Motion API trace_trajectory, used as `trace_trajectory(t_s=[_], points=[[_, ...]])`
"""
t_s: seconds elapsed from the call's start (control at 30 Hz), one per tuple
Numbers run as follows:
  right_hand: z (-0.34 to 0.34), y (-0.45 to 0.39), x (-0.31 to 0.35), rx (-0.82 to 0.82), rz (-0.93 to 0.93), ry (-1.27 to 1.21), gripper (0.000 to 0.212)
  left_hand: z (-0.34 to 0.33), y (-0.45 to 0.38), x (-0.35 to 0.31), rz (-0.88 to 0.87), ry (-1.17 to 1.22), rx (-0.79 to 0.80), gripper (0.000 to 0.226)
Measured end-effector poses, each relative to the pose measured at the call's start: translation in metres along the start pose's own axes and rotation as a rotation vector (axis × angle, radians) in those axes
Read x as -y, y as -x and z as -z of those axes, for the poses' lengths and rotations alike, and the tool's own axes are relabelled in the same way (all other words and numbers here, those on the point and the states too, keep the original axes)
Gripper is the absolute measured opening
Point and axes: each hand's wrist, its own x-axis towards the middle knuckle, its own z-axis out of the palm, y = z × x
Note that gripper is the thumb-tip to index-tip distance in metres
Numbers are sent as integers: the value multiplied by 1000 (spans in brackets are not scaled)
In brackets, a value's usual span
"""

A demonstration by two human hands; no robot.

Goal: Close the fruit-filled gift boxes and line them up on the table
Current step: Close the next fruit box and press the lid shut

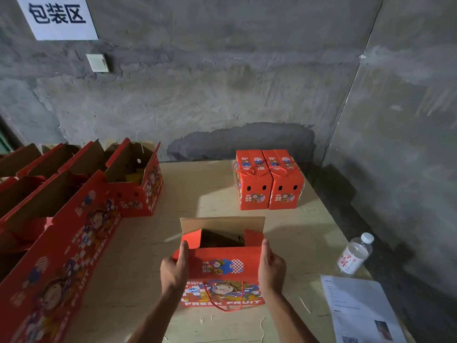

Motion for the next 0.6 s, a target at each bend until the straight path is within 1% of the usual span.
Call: trace_trajectory(t_s=[0.1, 0.2, 0.3, 0.37, 0.43, 0.5, 0.57, 0.6], points=[[-1, -3, 1, -1, -54, 20, 63, 2, 4, -4, 14, -12, -31, 65], [-1, 2, -1, -44, -91, 55, 62, 7, 12, -2, 15, -53, -95, 63], [0, 11, -6, -89, -79, 88, 62, 11, 22, 3, 33, -65, -117, 59], [4, 10, -9, -79, -74, 79, 60, 16, 26, 5, 9, -55, -119, 57], [10, 0, -8, -71, -98, 35, 46, 23, 25, 4, -27, -44, -150, 52], [16, -16, -3, -41, -143, 27, 29, 30, 21, -2, -36, -23, -184, 34], [21, -30, 5, 51, -216, 31, 18, 37, 9, -8, -29, -39, -171, 16], [23, -37, 8, 99, -237, 28, 16, 40, 1, -11, -18, -63, -133, 12]])
